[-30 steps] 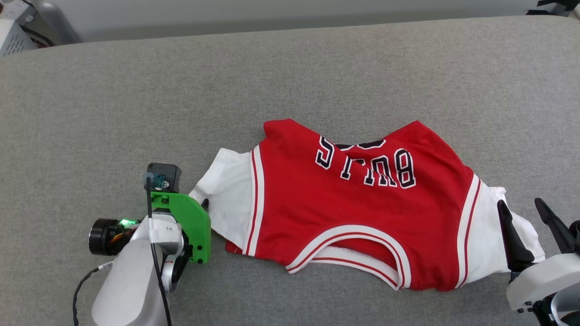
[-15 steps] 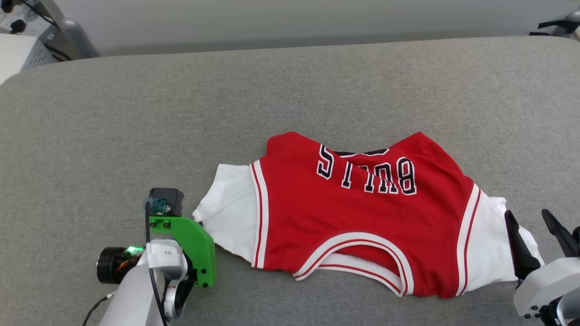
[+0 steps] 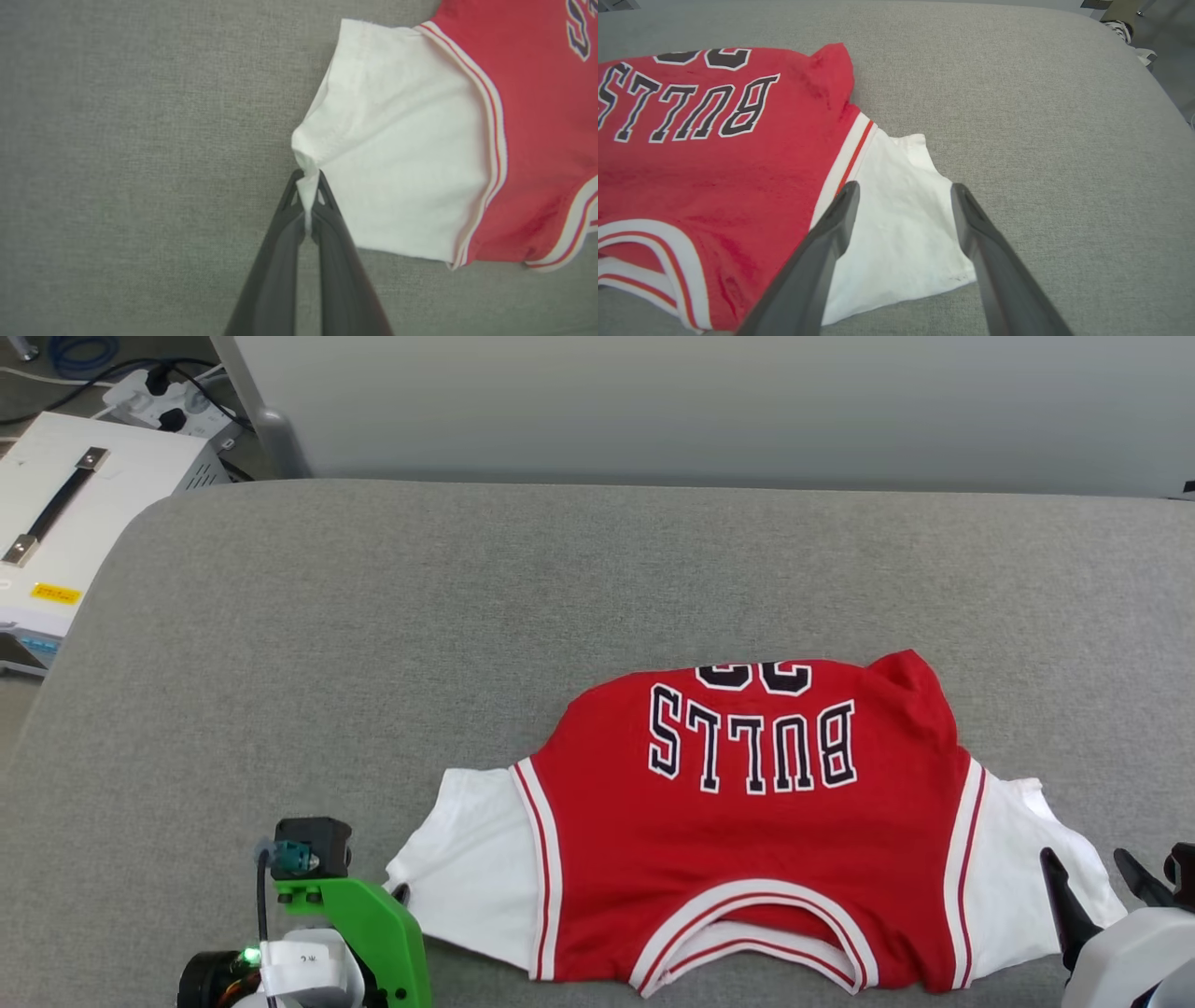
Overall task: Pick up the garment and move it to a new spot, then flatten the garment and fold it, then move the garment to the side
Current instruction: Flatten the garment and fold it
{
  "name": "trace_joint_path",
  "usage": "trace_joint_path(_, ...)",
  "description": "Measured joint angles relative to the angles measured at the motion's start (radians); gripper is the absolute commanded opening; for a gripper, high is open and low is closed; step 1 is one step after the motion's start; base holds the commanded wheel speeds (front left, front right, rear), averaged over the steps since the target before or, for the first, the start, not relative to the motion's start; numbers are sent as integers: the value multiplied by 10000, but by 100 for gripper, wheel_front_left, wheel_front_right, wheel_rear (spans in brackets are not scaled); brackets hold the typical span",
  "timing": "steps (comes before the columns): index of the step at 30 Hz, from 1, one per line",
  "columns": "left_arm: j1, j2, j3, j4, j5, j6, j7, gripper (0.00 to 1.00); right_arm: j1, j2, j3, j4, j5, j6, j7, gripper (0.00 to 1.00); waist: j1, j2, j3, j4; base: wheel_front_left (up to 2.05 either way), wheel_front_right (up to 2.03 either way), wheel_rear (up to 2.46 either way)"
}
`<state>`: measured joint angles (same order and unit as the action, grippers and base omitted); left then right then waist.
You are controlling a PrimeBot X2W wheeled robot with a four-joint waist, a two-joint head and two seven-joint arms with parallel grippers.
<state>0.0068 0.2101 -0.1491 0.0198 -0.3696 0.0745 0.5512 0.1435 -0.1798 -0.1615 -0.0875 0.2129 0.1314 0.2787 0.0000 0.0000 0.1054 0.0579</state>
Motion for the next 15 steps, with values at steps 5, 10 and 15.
trace_joint_path(5, 40, 36, -169, 596, 2, -96, -105, 0, 0, -4, -8, 27, -25, 0, 265, 100, 0, 0, -30, 48, 0, 0, 0)
trace_joint_path(10, -105, 40, -420, 1647, 232, -234, -635, 100, 0, -82, 10, 38, -13, 0, 420, 100, 0, 0, -35, 73, 0, 0, 0)
trace_joint_path(15, -454, 8, -405, 1868, 355, -236, -1718, 100, 21, -238, -36, -17, 46, 0, 696, 100, 0, 0, -159, 214, 0, 0, 0)
